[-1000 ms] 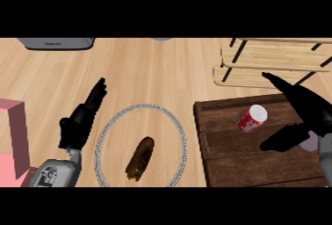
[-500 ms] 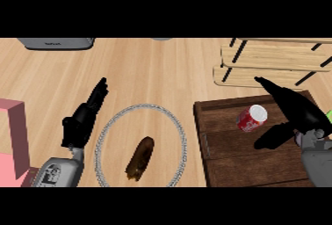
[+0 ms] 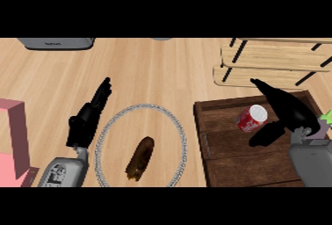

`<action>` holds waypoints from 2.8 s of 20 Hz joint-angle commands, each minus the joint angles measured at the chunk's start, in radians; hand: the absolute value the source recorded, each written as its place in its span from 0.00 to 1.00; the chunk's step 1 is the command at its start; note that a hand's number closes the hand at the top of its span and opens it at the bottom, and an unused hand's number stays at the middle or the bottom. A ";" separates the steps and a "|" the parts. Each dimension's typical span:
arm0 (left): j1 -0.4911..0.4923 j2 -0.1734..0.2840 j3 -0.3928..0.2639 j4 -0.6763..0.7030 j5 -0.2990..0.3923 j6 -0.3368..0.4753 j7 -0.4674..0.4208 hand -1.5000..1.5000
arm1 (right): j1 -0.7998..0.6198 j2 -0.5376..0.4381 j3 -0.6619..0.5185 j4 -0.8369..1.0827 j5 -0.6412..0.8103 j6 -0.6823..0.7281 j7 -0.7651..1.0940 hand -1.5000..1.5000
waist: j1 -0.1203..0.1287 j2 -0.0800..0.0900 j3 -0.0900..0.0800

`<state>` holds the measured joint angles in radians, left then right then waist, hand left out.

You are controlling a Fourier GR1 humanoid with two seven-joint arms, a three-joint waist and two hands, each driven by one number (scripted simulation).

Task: Pick the can from the tray and place it in the tiered shelf

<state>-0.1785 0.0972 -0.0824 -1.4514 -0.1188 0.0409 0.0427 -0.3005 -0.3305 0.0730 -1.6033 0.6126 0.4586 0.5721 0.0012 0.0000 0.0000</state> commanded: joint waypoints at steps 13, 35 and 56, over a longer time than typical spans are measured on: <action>0.019 0.018 0.070 0.016 0.010 -0.076 -0.052 0.50 | 0.019 0.074 -0.008 0.084 0.105 0.008 -0.093 0.00 | 0.000 0.000 0.000; 0.040 -0.025 0.027 -0.058 -0.026 -0.057 0.017 0.50 | 0.059 0.327 0.504 0.054 0.323 -0.435 0.302 1.00 | 0.014 -0.001 0.000; 0.007 0.009 0.079 0.005 -0.009 -0.084 -0.020 0.50 | -0.212 0.330 0.452 -0.491 0.606 -0.397 0.673 1.00 | -0.008 -0.004 -0.001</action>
<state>-0.1592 0.0941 -0.0141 -1.4559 -0.1345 -0.0304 0.0231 -0.4612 -0.0068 0.5556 -2.0323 1.1339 -0.0442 1.1040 -0.0022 -0.0062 -0.0008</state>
